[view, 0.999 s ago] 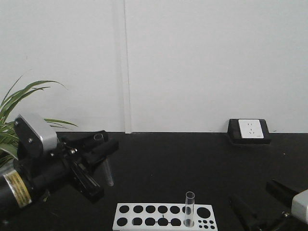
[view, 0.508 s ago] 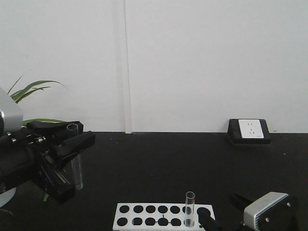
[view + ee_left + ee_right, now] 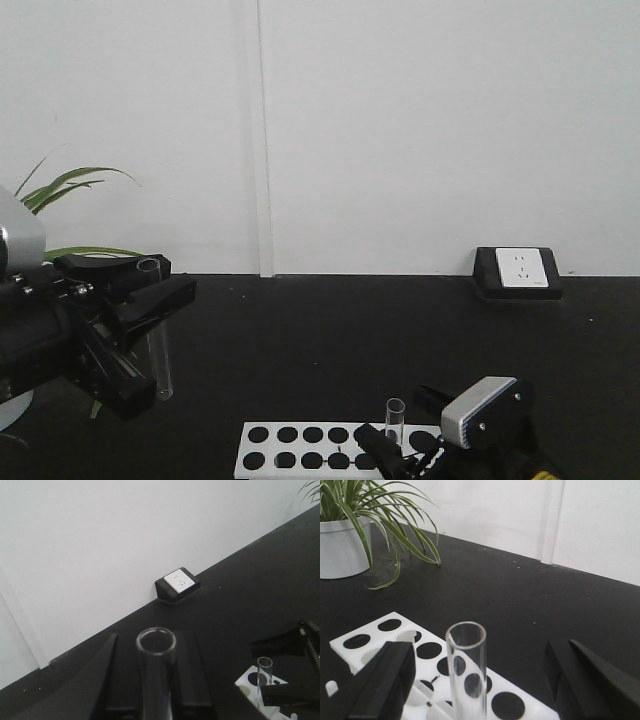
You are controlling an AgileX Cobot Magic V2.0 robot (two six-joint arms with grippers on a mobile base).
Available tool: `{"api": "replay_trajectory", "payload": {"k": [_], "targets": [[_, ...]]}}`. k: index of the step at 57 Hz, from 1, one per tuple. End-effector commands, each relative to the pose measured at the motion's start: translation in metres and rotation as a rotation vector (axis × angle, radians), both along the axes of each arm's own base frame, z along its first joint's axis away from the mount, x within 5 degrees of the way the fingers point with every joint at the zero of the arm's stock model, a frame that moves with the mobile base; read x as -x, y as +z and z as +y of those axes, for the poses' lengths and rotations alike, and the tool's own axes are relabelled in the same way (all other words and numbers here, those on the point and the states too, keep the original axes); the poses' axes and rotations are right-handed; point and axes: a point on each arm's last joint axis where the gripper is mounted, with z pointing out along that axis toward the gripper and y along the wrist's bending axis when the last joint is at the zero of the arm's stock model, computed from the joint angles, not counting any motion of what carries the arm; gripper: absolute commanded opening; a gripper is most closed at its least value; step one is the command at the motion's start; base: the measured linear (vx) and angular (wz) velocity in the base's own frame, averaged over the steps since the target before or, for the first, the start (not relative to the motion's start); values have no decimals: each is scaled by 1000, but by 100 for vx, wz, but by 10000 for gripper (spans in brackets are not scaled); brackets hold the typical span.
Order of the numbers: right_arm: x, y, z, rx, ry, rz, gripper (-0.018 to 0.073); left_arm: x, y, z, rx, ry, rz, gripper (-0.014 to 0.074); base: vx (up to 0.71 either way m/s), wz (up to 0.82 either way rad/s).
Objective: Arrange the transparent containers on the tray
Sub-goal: 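Lower the right gripper onto the other clear tube and grasp it, then lift the clear tube up out of the rack with the right gripper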
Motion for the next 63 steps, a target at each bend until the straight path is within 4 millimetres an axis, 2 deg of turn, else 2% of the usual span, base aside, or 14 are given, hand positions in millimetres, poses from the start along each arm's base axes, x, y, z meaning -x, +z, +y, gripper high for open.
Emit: {"api": "replay_trajectory", "payload": {"k": [1, 9, 14, 19, 29, 37, 45, 51, 63], "targets": [[-9, 20, 9, -87, 42, -104, 578, 6, 19, -1, 58, -15, -45, 0, 0, 0], [-19, 16, 13, -110, 50, -96, 561, 6, 19, 0, 57, -9, -43, 0, 0, 0], [-21, 15, 14, -116, 53, -99, 508, 6, 19, 0, 56, -5, -42, 0, 0, 0], [-22, 15, 15, -126, 57, -108, 376, 5, 19, 1, 54, 5, -40, 0, 0, 0], [-21, 15, 16, -115, 69, -116, -18, 5, 18, 1, 52, 14, -38, 0, 0, 0], [-20, 18, 15, -112, 66, -119, -14, 5, 18, 1, 52, 14, -38, 0, 0, 0], [-15, 38, 12, -108, 55, -158, -13, 5, 18, 1, 52, 14, -38, 0, 0, 0], [-6, 64, 7, -134, 37, -188, -13, 5, 18, 1, 52, 14, -38, 0, 0, 0], [24, 132, -11, -177, -36, -249, -13, 5, 18, 1, 65, 13, -29, 0, 0, 0]]}}
